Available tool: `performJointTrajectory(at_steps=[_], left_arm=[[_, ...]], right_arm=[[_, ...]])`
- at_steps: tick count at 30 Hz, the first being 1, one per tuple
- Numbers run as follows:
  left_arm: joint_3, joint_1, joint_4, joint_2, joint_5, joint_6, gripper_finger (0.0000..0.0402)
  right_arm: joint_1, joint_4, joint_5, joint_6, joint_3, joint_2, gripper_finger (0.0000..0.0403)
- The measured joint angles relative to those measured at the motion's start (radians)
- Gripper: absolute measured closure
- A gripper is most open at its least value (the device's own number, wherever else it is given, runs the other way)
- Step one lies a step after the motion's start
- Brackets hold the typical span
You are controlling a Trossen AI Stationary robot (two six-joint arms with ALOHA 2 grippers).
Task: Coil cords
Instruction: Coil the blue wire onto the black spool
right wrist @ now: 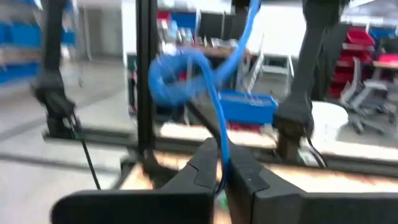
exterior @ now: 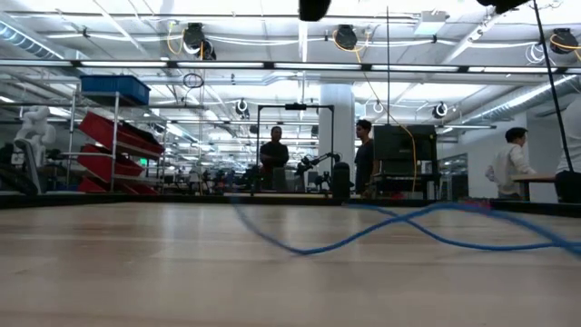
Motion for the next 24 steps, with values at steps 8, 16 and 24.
performJointTrajectory(at_steps=[8, 16, 24], left_arm=[[0.0, -0.028, 0.001, -0.004, -0.044, 0.029, 0.0401], [0.0, -0.029, 0.006, -0.01, -0.048, 0.029, 0.0401], [0.0, -0.029, 0.001, -0.01, -0.047, 0.026, 0.0401]], right_arm=[[0.064, -0.388, 0.097, 0.125, 0.0, -0.063, 0.0402], [0.116, -0.749, 0.181, 0.257, -0.001, -0.168, 0.0402], [0.142, -1.025, 0.183, 0.357, -0.001, -0.314, 0.0387]])
